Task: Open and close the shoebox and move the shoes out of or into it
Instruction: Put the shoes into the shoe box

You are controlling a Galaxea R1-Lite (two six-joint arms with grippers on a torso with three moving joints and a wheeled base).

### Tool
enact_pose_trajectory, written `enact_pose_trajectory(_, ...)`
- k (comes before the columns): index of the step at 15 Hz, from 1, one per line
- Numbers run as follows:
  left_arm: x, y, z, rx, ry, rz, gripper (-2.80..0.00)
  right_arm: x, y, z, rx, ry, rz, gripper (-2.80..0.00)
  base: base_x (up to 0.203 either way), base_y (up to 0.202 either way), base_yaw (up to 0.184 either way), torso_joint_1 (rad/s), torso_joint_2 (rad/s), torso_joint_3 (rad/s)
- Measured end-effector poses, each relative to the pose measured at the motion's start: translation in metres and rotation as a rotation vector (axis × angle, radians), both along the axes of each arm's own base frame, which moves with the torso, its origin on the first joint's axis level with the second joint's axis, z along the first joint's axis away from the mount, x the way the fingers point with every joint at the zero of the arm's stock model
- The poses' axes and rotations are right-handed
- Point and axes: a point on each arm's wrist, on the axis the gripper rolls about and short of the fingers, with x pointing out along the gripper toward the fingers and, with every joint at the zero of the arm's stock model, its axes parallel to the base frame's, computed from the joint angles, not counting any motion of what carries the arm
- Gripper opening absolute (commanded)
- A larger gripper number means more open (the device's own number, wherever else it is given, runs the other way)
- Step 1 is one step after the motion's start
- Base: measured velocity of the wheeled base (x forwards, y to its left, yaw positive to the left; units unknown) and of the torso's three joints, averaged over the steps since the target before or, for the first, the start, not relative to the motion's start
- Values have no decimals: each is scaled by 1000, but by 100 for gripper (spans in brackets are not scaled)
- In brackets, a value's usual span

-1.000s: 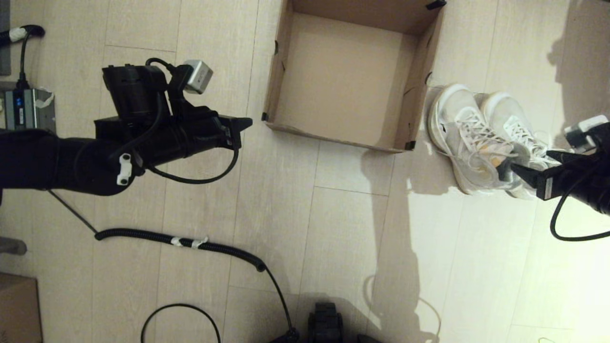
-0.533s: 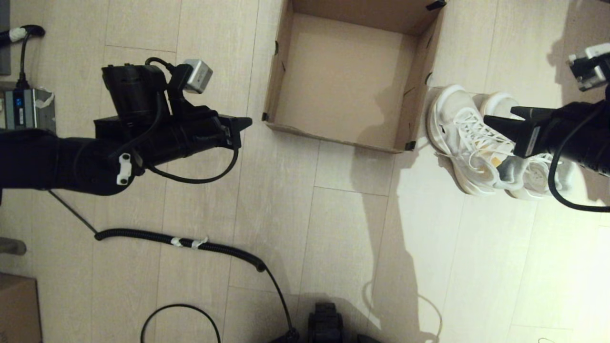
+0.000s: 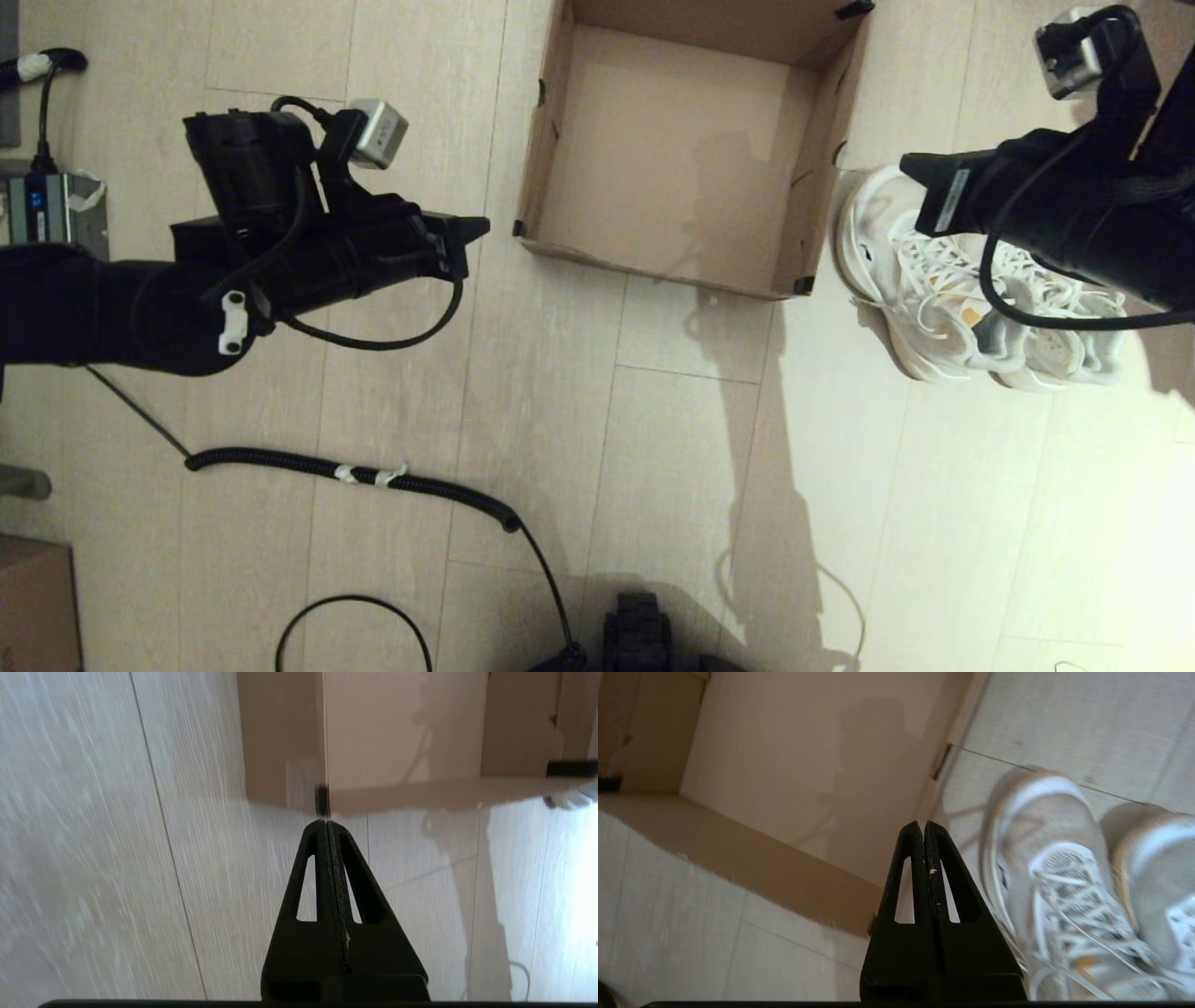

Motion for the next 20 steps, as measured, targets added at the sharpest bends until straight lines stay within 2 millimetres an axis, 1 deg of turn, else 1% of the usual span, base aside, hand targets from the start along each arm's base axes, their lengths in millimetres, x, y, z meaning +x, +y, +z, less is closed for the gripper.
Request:
enact_pose_trajectory(3,3,0,12,-16,-40,3,-280,19,20,0,41,3,-3,-280,0,0,0,0,0,0)
enact_pose_trajectory(5,5,-1,14,-19,-47,2,-280,32,34,-2,61,7,-11,-280,0,0,0,0,0,0)
enact_pose_trajectory(9,7,-2,17,-37,-111,2,-280,62,56,-19,60,37,4,-280,0,0,0,0,0,0)
enact_pose_trajectory(14,10,-4,13,-33,-106,-1,-280,94,72,-45,50,67,10,-280,0,0,0,0,0,0)
enact_pose_trajectory(17,11,-4,12,-33,-103,-2,-280,112,86,-54,57,64,24,-280,0,0,0,0,0,0)
enact_pose_trajectory(20,12,-3,11,-34,-100,1,-280,131,104,-59,64,46,46,-280,0,0,0,0,0,0)
